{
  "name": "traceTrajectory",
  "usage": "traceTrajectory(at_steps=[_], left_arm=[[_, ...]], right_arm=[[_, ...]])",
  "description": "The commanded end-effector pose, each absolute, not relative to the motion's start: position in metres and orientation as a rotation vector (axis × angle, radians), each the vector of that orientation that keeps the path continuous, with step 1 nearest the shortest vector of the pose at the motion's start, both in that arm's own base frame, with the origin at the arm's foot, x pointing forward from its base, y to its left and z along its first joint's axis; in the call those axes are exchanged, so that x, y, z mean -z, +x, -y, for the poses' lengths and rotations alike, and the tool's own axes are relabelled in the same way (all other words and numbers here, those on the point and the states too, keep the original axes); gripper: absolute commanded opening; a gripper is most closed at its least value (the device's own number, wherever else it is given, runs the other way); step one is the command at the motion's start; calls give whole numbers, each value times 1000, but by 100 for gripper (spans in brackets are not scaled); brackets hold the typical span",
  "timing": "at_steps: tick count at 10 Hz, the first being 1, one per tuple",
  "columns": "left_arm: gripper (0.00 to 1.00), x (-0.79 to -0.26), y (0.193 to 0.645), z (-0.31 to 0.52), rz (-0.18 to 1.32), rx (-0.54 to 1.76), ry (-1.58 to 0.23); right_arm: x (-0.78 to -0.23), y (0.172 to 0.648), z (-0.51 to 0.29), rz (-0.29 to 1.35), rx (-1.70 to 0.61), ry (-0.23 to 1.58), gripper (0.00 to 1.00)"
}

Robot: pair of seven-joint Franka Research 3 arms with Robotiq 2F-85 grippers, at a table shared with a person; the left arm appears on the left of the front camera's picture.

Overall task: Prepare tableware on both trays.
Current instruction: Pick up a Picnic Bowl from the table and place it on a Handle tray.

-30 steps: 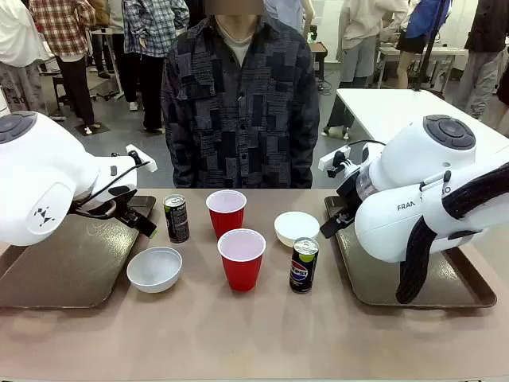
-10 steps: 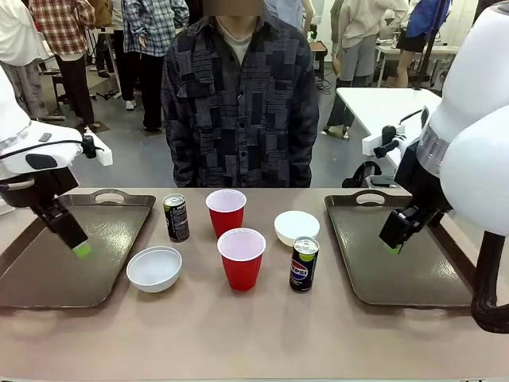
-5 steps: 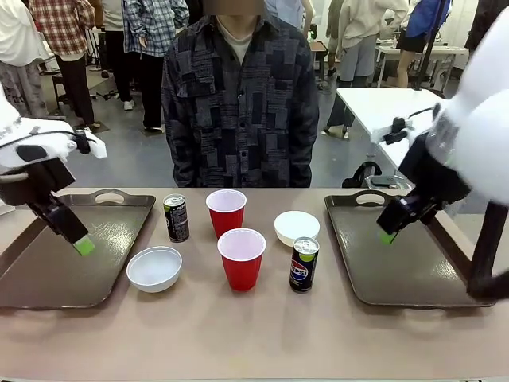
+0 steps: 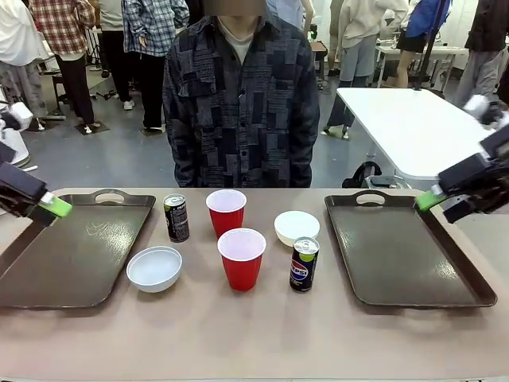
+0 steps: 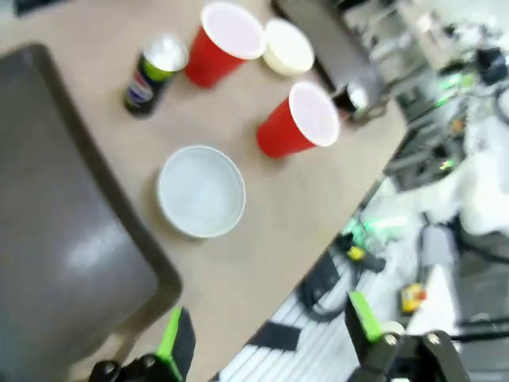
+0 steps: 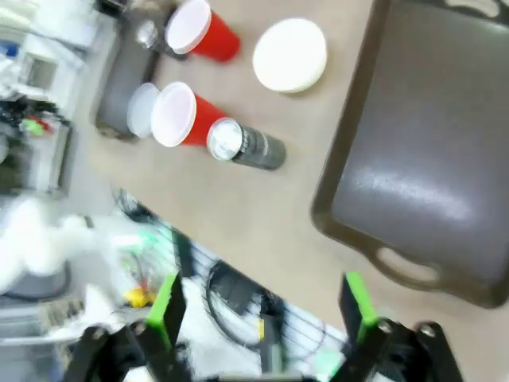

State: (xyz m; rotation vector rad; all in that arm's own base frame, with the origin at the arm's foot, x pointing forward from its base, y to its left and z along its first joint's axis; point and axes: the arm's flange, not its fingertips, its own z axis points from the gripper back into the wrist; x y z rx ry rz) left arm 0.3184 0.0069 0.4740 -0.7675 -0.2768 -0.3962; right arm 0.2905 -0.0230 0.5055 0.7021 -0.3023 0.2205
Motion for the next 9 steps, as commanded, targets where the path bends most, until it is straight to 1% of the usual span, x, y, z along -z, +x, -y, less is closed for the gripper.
traceTrajectory(at_steps=[1,3,5,7,8,9], left_arm=[[100,-469,319,-39,253,263,-797],[100,-461,311,-69,286,155,-810],[100,-455,310,-85,329,80,-842],[100,-449,307,-93,349,46,-859],[100,-455,309,-86,343,67,-836],[100,-459,306,-70,384,150,-733]], right_arm=[[-458,242,55,345,-163,870,100],[-450,236,71,348,-125,901,100],[-445,244,68,329,-118,917,100],[-442,248,65,305,-102,900,100],[-439,251,57,294,-103,869,100],[-475,271,97,299,-93,900,100]])
